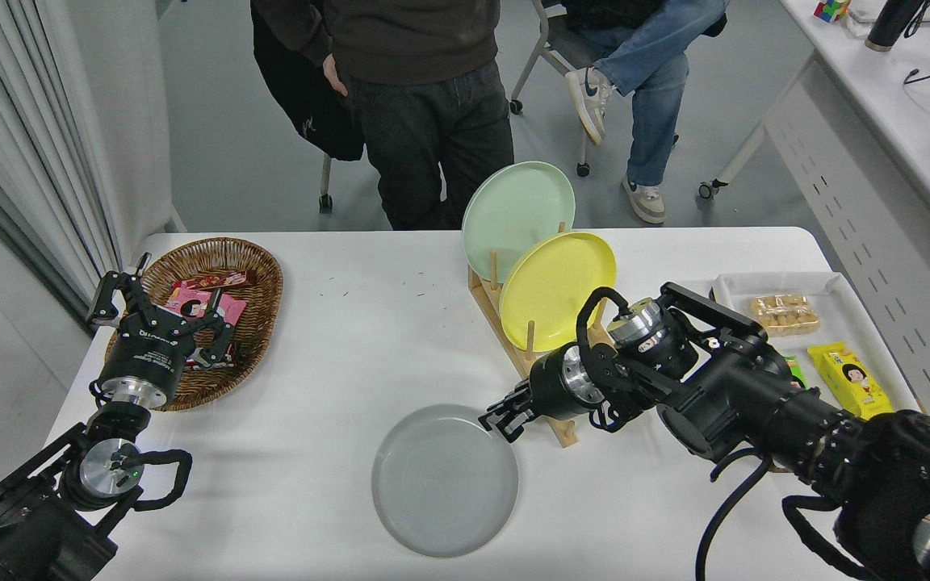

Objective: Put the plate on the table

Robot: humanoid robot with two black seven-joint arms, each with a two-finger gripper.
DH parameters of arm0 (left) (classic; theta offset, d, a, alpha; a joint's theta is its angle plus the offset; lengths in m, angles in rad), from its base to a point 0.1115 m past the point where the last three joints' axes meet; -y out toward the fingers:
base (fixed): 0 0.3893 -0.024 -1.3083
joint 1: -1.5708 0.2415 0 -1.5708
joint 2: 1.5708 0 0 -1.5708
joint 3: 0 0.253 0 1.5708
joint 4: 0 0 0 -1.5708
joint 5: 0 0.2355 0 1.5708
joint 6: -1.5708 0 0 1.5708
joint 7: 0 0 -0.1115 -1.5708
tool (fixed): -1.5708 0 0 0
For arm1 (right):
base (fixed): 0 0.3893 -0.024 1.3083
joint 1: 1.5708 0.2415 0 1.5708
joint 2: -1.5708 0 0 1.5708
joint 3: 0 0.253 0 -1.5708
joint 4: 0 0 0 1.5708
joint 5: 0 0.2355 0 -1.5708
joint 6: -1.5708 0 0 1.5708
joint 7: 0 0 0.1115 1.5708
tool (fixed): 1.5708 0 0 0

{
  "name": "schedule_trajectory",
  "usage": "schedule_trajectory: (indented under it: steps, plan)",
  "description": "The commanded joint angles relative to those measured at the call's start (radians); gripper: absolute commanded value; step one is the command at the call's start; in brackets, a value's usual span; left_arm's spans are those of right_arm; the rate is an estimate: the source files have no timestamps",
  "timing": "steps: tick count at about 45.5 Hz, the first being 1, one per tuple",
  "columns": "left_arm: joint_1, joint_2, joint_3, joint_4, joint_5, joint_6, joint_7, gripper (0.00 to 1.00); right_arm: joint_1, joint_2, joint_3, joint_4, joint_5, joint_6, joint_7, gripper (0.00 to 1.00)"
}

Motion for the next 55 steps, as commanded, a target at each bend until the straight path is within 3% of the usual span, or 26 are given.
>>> schedule_trajectory:
  steps: [1, 15, 18, 23, 24, 41, 55]
  plan:
    - [0.0, 0.0, 0.0, 0.0, 0.0, 0.0, 0.0, 0.98, 0.0, 0.0, -0.004, 0.009, -0.012, 0.042, -0.005, 0.37]
    - [0.0, 0.0, 0.0, 0.0, 0.0, 0.0, 0.0, 0.98, 0.002, 0.0, -0.007, 0.039, -0.04, 0.152, -0.011, 0.39]
    - [0.0, 0.0, 0.0, 0.0, 0.0, 0.0, 0.0, 0.98, 0.002, 0.0, -0.007, 0.039, -0.041, 0.162, -0.012, 0.53]
    - [0.0, 0.0, 0.0, 0.0, 0.0, 0.0, 0.0, 0.98, 0.003, 0.0, -0.018, 0.047, -0.097, 0.186, -0.011, 0.97]
    - [0.0, 0.0, 0.0, 0.0, 0.0, 0.0, 0.0, 0.98, 0.003, 0.0, -0.018, 0.053, -0.113, 0.194, -0.011, 0.99]
    - [0.0, 0.0, 0.0, 0.0, 0.0, 0.0, 0.0, 0.98, 0.071, 0.0, -0.021, 0.09, -0.167, 0.358, -0.012, 0.99]
    - [0.0, 0.0, 0.0, 0.0, 0.0, 0.0, 0.0, 0.98, 0.201, 0.0, -0.021, 0.099, -0.232, 0.403, -0.014, 0.99]
